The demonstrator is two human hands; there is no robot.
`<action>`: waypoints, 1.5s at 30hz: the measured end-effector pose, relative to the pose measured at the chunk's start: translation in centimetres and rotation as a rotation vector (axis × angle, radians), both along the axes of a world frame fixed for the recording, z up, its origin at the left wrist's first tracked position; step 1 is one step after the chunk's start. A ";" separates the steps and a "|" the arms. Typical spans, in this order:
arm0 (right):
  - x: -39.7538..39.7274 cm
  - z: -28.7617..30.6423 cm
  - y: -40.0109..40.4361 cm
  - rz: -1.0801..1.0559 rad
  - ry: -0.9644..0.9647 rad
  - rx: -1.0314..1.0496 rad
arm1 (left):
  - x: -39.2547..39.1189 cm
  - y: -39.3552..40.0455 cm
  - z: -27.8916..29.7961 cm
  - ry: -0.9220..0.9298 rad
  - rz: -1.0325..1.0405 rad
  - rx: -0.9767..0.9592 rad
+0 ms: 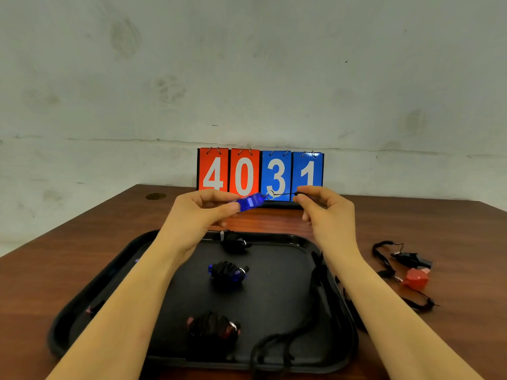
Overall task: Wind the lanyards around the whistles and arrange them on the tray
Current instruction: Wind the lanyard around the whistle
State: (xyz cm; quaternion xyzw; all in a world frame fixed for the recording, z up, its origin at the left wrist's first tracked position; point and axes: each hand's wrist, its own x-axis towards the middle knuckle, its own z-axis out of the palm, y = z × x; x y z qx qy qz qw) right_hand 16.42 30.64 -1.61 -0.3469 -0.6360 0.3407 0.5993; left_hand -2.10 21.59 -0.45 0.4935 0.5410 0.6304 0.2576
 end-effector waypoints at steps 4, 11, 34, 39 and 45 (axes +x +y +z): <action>-0.5 -0.3 -0.1 0.004 -0.005 -0.027 | 0.8 -0.1 -0.1 -0.295 -0.249 -0.073; -2.4 -1.3 -1.3 0.061 -0.362 0.129 | 2.2 0.2 -0.6 -0.483 -0.333 -0.107; -2.3 -1.0 -2.1 0.084 -0.529 0.675 | 2.5 0.2 -1.4 0.219 -0.020 0.033; -2.1 -1.0 -2.0 0.097 -0.461 0.570 | 2.5 0.3 -1.5 0.226 -0.062 -0.038; -1.6 -0.5 -2.2 0.157 -0.426 0.407 | 2.2 0.3 -1.4 0.249 -0.072 -0.085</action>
